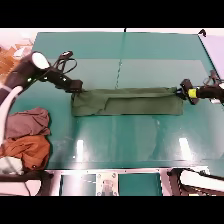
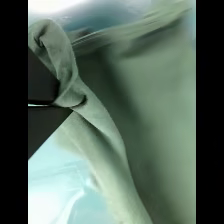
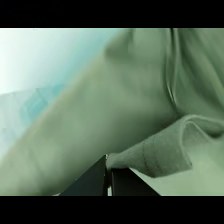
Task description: Fold the shirts.
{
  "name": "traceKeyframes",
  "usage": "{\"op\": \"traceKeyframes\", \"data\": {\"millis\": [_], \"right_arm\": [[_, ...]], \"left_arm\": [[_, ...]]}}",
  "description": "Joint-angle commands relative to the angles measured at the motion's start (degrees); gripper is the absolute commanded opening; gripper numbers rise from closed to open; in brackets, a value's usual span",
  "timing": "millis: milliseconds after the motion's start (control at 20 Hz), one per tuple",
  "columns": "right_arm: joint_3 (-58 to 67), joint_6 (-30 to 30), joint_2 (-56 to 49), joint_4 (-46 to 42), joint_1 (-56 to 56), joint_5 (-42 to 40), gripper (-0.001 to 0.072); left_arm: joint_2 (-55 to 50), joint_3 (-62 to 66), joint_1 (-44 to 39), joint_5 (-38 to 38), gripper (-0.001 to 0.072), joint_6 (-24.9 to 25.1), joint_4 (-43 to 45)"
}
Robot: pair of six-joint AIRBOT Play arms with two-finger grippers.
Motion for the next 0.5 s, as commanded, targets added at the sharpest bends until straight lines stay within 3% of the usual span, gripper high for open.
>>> {"op": "traceKeyframes", "data": {"millis": [0, 50, 100, 150, 250, 350, 400, 450], "right_arm": [[10.9, 0.4, -14.7, 1.6, 2.2, -2.4, 0.0070], [14.2, 0.3, -17.8, 2.6, 2.0, -3.0, 0.0204], [17.5, 0.3, -19.9, 3.1, 1.5, -2.8, 0.0335], [20.8, -0.3, -21.1, 3.0, 0.7, -1.5, 0.0413], [25.9, -5.9, -21.3, 2.8, -2.0, 3.9, 0.0435], [29.5, -11.1, -21.3, 2.2, -5.9, 12.9, 0.0451], [29.7, -13.0, -21.3, 1.4, -7.9, 16.1, 0.0538], [29.4, -15.7, -21.6, -0.4, -9.7, 18.8, 0.0552]], "left_arm": [[-11.4, 8.0, 0.0, 6.3, 0.0031, 0.9, 0.2], [-13.1, 9.5, 0.0, 9.7, 0.0185, 1.0, 0.2], [-13.7, 11.0, 0.2, 13.6, 0.0565, 0.9, 0.3], [-13.7, 12.3, 0.5, 16.5, 0.0702, 0.0, 0.2], [-13.7, 17.0, 2.0, 15.2, 0.0690, -0.2, 0.7], [-13.7, 22.0, 4.4, 8.5, 0.0689, -1.9, 0.7], [-13.7, 23.8, 5.4, 5.1, 0.0689, -3.3, 0.5], [-13.7, 24.8, 6.3, 2.3, 0.0689, -4.3, 0.5]]}}
